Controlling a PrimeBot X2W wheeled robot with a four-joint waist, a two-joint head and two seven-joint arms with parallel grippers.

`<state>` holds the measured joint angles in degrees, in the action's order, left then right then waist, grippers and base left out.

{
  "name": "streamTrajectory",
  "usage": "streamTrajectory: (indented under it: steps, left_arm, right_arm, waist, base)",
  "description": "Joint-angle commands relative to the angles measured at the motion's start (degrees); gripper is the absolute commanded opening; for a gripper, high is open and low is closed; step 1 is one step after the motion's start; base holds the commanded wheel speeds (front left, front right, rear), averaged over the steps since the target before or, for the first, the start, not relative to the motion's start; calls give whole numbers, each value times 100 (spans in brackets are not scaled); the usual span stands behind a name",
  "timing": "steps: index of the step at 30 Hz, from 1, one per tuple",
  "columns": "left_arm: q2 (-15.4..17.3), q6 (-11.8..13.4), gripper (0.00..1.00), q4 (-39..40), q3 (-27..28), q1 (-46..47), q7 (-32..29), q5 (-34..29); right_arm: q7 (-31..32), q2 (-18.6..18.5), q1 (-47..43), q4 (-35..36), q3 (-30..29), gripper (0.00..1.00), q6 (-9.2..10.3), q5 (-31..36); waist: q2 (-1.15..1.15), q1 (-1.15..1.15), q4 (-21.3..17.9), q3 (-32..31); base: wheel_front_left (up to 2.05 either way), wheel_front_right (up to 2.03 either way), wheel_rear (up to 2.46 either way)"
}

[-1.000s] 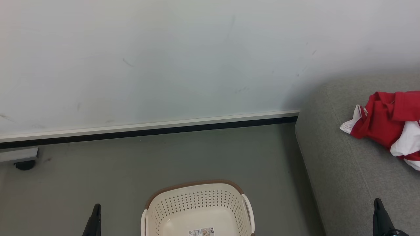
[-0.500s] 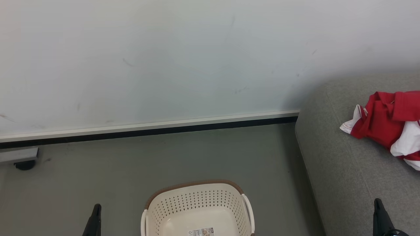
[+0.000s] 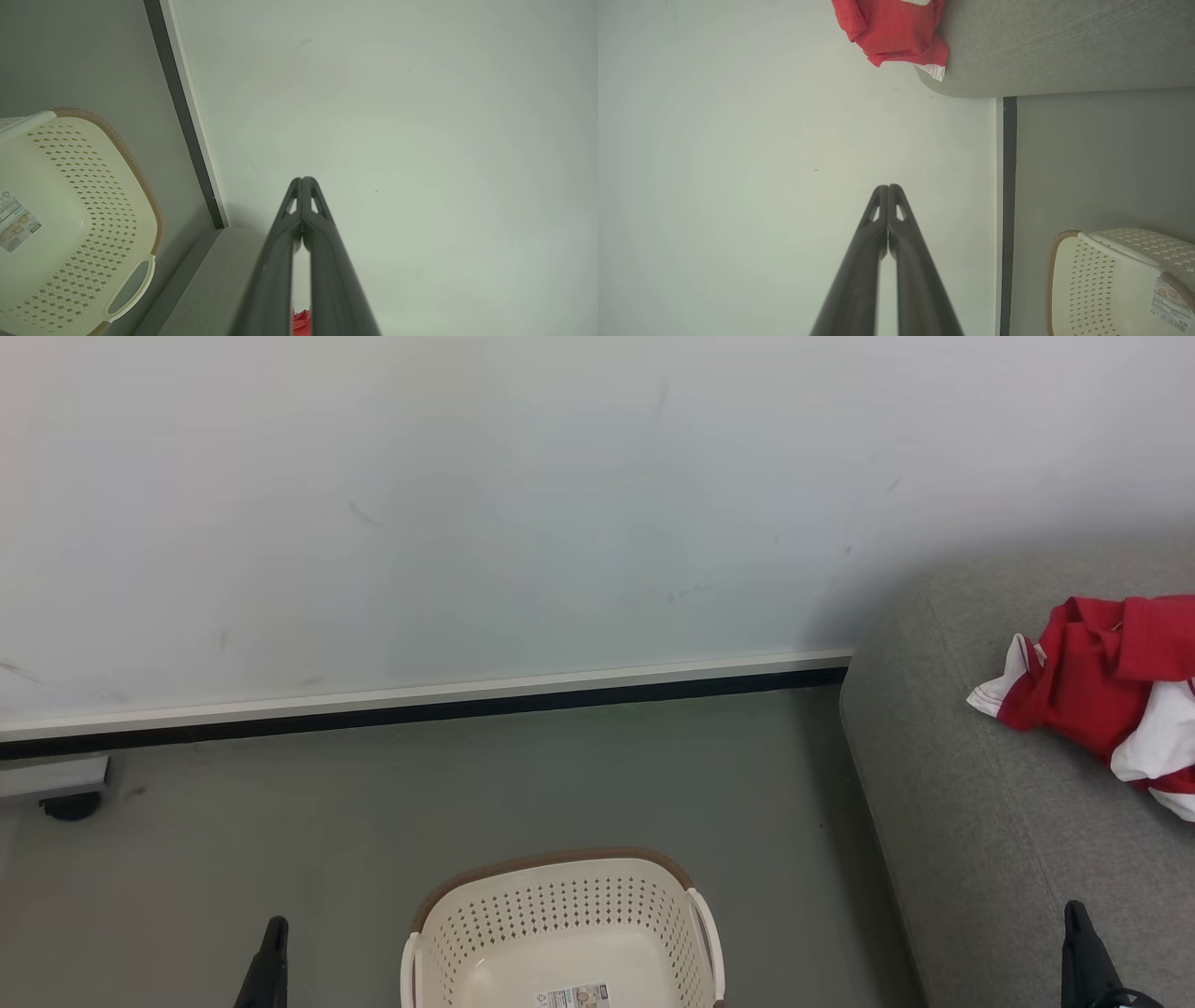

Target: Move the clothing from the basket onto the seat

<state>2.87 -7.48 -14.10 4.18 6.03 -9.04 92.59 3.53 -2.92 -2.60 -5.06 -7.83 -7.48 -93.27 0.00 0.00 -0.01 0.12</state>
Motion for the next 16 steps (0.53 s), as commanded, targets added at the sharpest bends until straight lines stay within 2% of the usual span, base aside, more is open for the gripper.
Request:
streamTrajectory:
  steps: [1,16]
  left_arm:
    - [-4,-17,0,15,14,43,-22,16]
    - [-4,-17,0,15,14,43,-22,16]
  right_arm:
    - [11,12,-33,2,1,0,-2,-37]
    - [10,12,-33,2,0,0,-2,-37]
  waist:
    - [0,0,0,0]
    - [0,0,0,0]
  base:
    - [0,0,0]
    - [0,0,0]
